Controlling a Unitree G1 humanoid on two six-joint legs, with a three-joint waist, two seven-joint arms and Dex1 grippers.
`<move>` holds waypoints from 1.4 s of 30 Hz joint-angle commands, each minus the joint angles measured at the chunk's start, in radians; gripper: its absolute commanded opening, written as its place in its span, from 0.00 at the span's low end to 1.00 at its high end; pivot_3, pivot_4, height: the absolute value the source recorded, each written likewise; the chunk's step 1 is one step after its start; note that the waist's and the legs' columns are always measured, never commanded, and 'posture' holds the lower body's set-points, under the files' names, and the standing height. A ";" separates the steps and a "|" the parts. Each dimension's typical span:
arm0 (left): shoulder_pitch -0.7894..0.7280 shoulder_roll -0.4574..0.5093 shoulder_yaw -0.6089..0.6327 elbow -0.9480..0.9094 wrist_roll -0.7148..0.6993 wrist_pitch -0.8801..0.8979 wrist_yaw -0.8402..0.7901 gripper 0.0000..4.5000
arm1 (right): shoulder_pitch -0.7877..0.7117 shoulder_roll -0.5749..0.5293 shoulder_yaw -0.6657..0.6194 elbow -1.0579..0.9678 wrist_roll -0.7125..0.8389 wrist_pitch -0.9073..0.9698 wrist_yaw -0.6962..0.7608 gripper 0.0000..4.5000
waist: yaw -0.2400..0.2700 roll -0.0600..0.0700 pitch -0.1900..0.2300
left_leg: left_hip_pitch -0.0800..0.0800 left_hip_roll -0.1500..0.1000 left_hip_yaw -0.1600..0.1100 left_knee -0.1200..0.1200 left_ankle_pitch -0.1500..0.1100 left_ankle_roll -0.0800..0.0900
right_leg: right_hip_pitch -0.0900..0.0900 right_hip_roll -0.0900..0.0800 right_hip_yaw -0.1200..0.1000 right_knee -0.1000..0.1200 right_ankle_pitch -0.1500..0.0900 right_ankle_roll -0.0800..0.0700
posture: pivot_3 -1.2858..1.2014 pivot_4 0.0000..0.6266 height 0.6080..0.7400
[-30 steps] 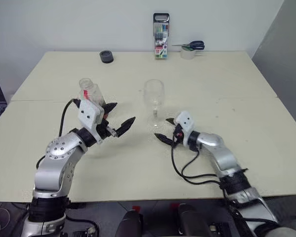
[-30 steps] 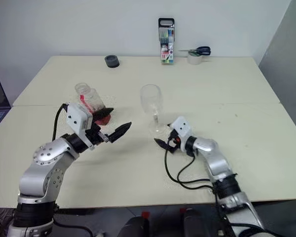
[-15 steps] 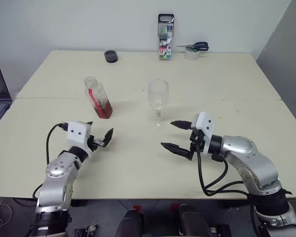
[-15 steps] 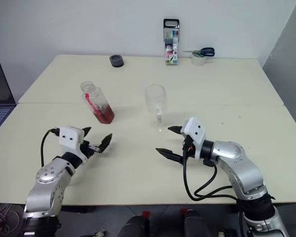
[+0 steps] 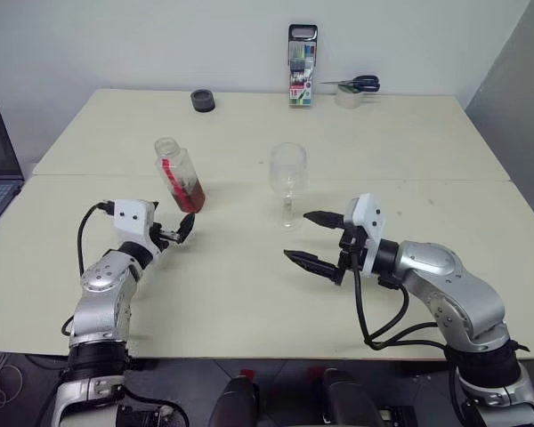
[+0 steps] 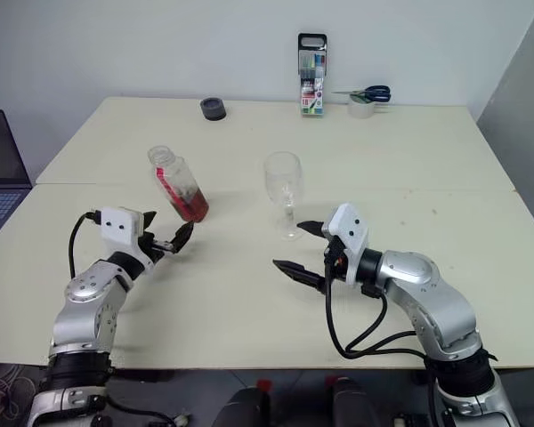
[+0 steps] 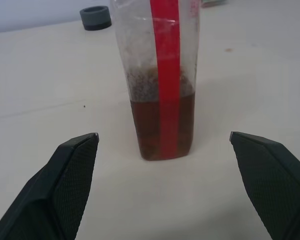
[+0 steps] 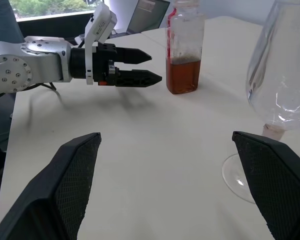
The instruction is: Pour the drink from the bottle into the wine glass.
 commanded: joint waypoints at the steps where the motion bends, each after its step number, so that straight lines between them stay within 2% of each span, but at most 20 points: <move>1: -0.041 0.021 0.003 0.032 0.011 -0.037 -0.013 1.00 | -0.012 0.002 0.002 -0.048 0.022 -0.001 -0.011 1.00 | 0.000 0.000 0.000 | 0.000 0.000 0.000 0.000 0.000 0.000 | 0.000 0.000 0.000 0.000 0.000 0.000 | 0.52 0.24 1.00; 27: -0.319 0.023 -0.064 0.337 0.081 -0.114 -0.057 1.00 | -0.037 0.017 -0.002 -0.045 0.048 -0.006 -0.024 1.00 | 0.000 0.000 0.000 | -0.001 0.000 0.000 0.000 0.000 0.000 | 0.000 0.000 -0.001 0.001 0.000 0.000 | 0.52 0.24 1.00; 39: -0.382 0.016 -0.063 0.430 0.083 -0.152 -0.049 1.00 | -0.073 0.049 -0.017 -0.027 0.098 0.007 -0.051 1.00 | -0.001 0.000 0.000 | -0.001 -0.001 -0.001 0.001 0.000 0.000 | -0.001 0.000 -0.001 0.001 0.000 0.000 | 0.52 0.24 1.00; 42: -0.391 0.013 -0.060 0.447 0.080 -0.156 -0.044 0.87 | -0.074 0.049 -0.014 -0.029 0.096 0.007 -0.052 1.00 | -0.001 0.000 0.000 | -0.001 -0.001 -0.001 0.001 0.000 0.000 | -0.001 0.000 -0.001 0.001 0.000 0.000 | 0.52 0.24 1.00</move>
